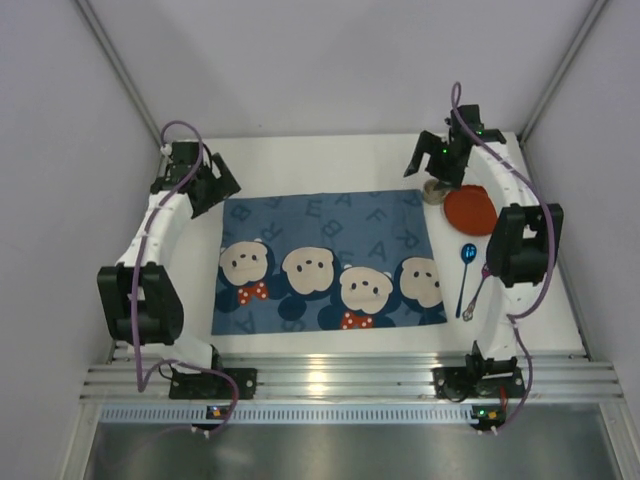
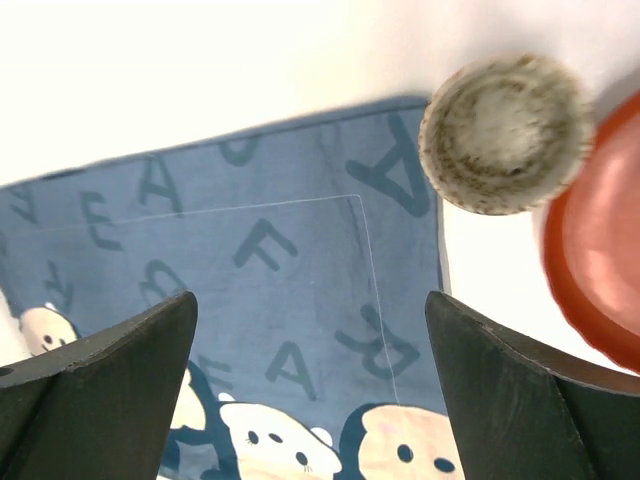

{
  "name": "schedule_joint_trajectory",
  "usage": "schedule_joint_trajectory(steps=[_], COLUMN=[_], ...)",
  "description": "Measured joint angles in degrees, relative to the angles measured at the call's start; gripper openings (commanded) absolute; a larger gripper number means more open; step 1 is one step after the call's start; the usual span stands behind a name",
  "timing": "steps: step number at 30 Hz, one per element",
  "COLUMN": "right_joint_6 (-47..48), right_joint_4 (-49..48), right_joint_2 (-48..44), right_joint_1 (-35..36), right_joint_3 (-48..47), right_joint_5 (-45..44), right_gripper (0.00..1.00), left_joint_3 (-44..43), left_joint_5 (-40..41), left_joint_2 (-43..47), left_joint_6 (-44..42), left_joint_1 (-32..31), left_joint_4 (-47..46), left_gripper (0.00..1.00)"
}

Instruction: Set the dinner table for one person

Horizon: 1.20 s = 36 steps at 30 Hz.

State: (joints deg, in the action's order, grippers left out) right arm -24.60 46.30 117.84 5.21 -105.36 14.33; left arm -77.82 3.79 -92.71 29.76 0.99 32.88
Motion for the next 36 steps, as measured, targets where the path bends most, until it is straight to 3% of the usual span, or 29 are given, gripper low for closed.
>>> schedule_joint_trajectory(steps=[7,12,17,20,24,34,36], right_joint_6=[-1.14,-1.86,-2.08,-2.23,-2.49,-3.3,-3.54], right_joint_4=[0.31,1.57,3.15,3.52,3.89,3.87,3.87], right_joint_2=[-6.05,-1.33,5.22,7.58,8.46,10.54,11.32], right_joint_1=[-4.85,-9.64,-9.84,-9.46,-9.31,-7.39,-6.82], right_joint_3=[-0.07,-0.09,-2.73,-4.42,-5.75,-6.14,-6.14], right_joint_5=[-5.55,-10.47,-12.52,-12.79,-13.03,-14.78,-14.86], right_gripper=[0.94,0.86,0.77,0.73,0.59,0.41,0.31], left_joint_3=[9.7,16.04,18.8,20.09,20.79,22.53,22.36], left_joint_5=[-2.51,-4.17,-4.96,-5.27,-5.29,-5.7,-5.75], left_joint_2=[11.15,14.25,17.05,19.43,21.0,20.79,20.26], left_joint_6=[0.92,2.29,3.5,3.63,3.58,2.82,2.34], left_joint_1=[-3.76,-9.22,-15.56,-16.02,-15.93,-15.93,-15.93], left_joint_4=[0.02,0.76,1.51,1.9,2.1,2.84,3.17], left_gripper=[0.99,0.99,0.99,0.99,0.98,0.99,0.99])
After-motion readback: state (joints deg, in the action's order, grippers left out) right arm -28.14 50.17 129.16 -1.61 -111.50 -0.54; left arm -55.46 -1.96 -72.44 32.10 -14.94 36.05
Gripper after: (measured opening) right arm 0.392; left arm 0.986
